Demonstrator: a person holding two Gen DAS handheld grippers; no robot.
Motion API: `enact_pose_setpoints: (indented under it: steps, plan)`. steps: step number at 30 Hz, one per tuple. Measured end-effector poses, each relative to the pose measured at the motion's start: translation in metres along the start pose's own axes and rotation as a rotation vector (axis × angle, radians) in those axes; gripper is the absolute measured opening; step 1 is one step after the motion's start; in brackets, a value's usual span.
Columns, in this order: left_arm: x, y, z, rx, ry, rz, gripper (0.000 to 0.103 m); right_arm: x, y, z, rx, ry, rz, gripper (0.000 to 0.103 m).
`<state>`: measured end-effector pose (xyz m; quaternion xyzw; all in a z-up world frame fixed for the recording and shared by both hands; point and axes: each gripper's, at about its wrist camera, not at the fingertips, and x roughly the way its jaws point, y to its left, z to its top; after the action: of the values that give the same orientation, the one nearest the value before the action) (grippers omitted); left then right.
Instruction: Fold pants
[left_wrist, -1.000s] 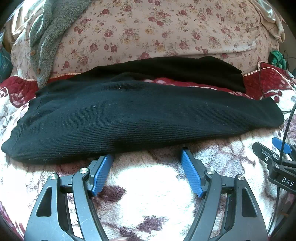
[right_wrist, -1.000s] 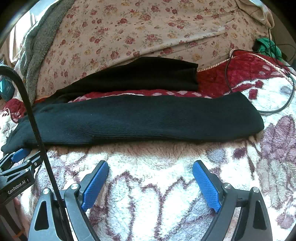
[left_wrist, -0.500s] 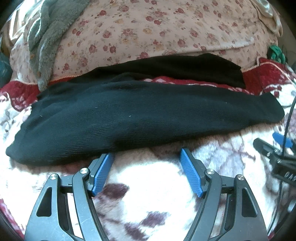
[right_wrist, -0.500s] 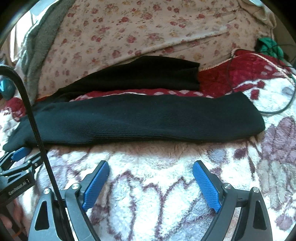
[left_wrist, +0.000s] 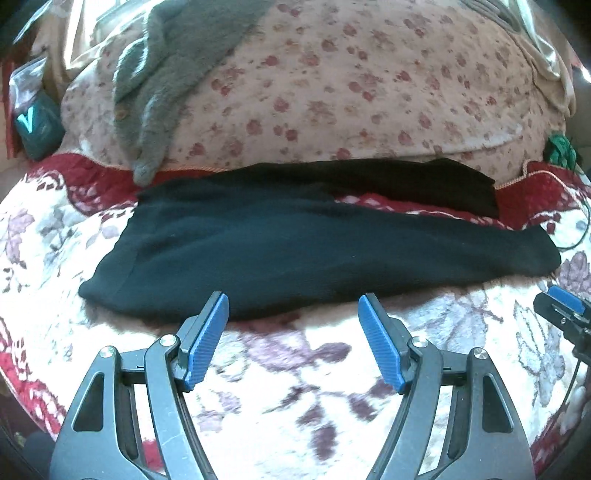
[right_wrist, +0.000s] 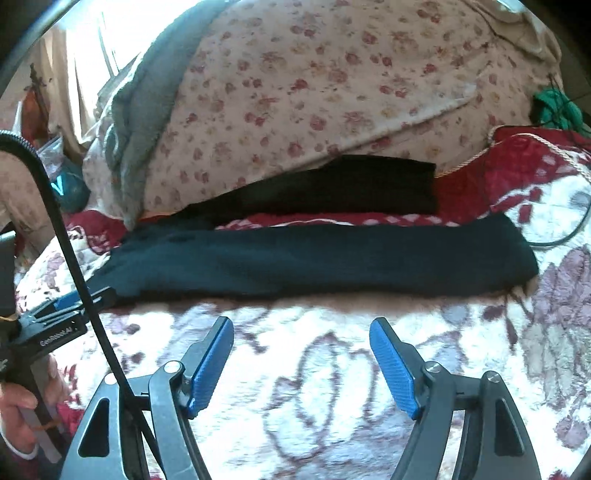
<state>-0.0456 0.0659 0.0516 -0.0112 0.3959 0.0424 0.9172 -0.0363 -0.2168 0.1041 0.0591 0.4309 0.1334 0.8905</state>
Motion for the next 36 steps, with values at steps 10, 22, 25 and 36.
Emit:
enact_pose_setpoints:
  steps: [10, 22, 25, 36]
  plan:
    - [0.003, 0.042, -0.011, -0.135, 0.056, 0.005, 0.073, 0.006, -0.013, -0.003, 0.087, 0.032, -0.004, 0.075]
    - [0.023, 0.104, -0.018, -0.351, 0.109, 0.009, 0.073, 0.017, -0.056, -0.005, 0.234, 0.055, 0.004, 0.075]
    - [0.033, 0.106, -0.014, -0.377, 0.113, 0.001, 0.073, 0.017, -0.065, -0.003, 0.274, 0.042, 0.021, 0.075]
    - [0.060, 0.109, 0.007, -0.406, 0.115, 0.014, 0.073, 0.031, -0.124, 0.010, 0.535, -0.023, 0.106, 0.075]
